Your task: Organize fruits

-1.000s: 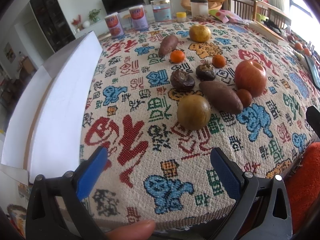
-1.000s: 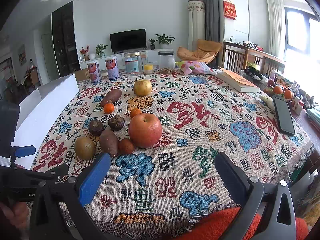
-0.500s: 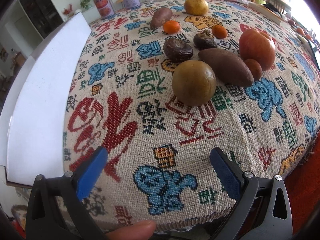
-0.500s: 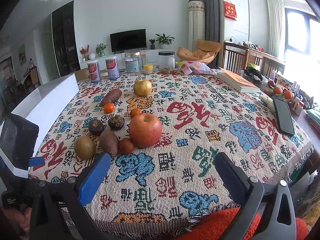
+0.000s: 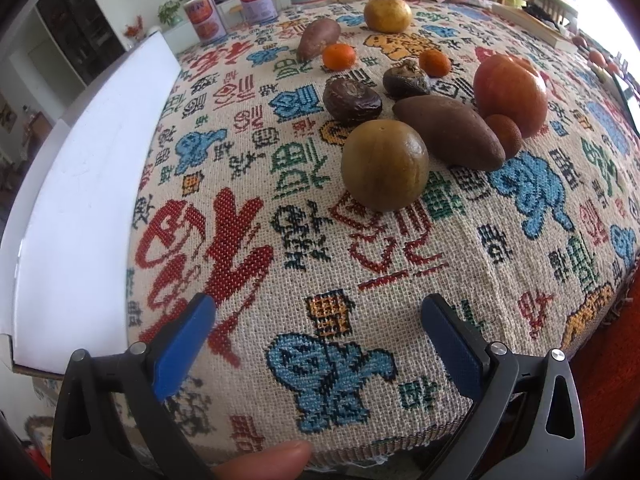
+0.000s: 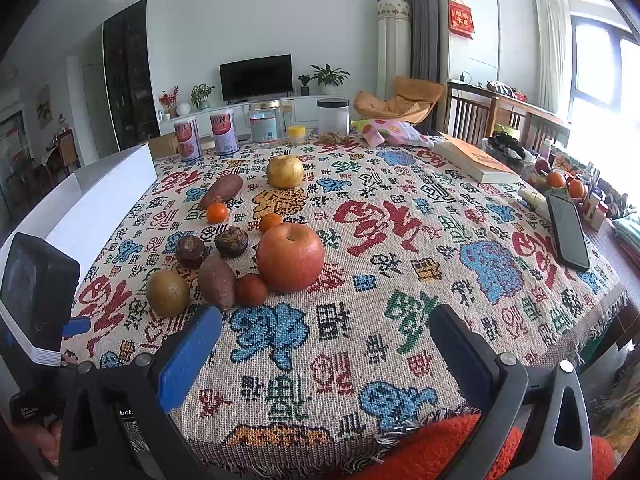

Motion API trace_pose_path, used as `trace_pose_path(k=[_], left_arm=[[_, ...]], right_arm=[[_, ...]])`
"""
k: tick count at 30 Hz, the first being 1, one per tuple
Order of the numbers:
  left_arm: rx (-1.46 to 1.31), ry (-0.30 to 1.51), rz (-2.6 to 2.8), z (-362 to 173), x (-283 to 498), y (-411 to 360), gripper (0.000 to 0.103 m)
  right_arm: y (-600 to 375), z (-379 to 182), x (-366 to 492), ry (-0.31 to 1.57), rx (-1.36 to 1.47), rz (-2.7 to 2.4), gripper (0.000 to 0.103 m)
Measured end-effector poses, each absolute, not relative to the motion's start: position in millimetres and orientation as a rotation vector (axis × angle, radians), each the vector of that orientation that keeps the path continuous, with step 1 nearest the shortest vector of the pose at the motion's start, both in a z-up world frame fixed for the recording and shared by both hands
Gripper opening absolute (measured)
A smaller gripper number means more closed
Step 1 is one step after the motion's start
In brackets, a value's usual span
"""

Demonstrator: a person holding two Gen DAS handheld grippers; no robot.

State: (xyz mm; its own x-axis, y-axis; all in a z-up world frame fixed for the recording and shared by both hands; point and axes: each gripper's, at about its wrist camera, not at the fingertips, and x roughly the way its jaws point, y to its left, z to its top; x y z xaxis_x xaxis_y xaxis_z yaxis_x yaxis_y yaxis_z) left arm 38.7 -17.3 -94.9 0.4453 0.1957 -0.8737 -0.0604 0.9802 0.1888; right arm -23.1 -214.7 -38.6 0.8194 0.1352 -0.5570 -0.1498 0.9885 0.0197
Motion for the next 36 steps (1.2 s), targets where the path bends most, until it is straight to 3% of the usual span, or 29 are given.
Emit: trace_pose_path(k=[18,23,28,31,36], left_arm=[[0.119,1.096,0.143,-96,40,-13,0.103],[-0.067,1.072,0.069,-103,34,16,0.103],[-0.061,1.091,0.017,-100,38,18,0.102],[-0.133,0.998,-0.097,-83,46,13,0.102],[-0.018,0.953,-0.147,-78,75,-9,0.101]], right_arm=[[-213,-41,-21,0.573,-0.056,0.14,0.103],[-213,-41,-21,0.579,-0.056,0.139,0.103],[-213,-41,-20,0.575,-0.062,0.138,0.103],[-213,-42,-20,0.574,-0.069,0.137,0.103],[-216,-41,-19,0.574,-0.066,0.131,0.103]])
